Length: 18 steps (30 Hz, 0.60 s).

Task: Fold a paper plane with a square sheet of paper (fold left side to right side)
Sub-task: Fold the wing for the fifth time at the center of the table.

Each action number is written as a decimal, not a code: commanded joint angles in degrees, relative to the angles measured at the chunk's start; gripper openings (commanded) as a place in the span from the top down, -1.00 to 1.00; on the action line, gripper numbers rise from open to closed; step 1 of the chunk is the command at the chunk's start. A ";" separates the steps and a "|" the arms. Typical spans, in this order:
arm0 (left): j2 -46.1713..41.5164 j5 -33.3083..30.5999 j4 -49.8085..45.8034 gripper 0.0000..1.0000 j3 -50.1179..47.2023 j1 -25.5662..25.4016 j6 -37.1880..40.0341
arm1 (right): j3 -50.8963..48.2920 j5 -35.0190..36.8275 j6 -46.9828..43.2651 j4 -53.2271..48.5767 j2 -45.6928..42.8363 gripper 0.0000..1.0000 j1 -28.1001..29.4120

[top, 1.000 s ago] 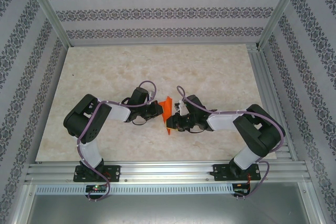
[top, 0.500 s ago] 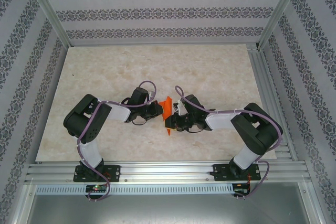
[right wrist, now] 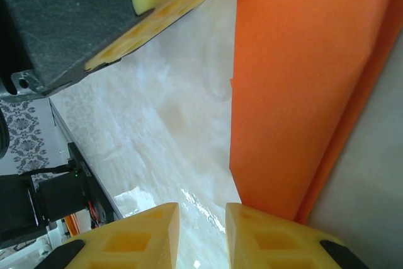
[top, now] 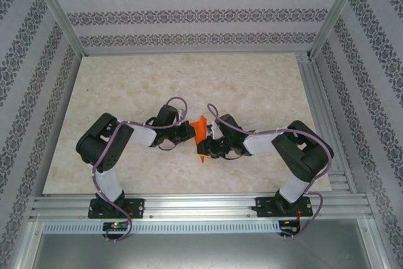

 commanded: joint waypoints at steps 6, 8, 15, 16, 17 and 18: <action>-0.25 -3.26 -3.08 1.00 -1.53 1.52 0.50 | 1.50 0.51 -1.37 -0.23 1.42 0.48 1.17; -0.25 -3.33 -3.10 1.00 -1.58 1.58 0.50 | 1.74 0.69 -1.78 -1.10 1.54 0.48 1.29; -0.29 -3.57 -2.87 1.00 -1.89 1.80 0.37 | 2.31 1.51 -3.34 -4.64 1.91 0.47 1.51; -0.33 -3.63 -2.79 1.00 -2.11 1.76 0.33 | 2.35 1.57 -3.34 -4.59 2.01 0.47 1.58; -0.34 -3.68 -2.70 1.00 -2.16 1.94 0.32 | 2.44 1.57 -3.34 -4.67 2.06 0.47 1.69; -0.43 -3.67 -2.69 1.00 -2.30 2.09 0.32 | 2.57 1.57 -3.34 -4.78 2.30 0.47 1.80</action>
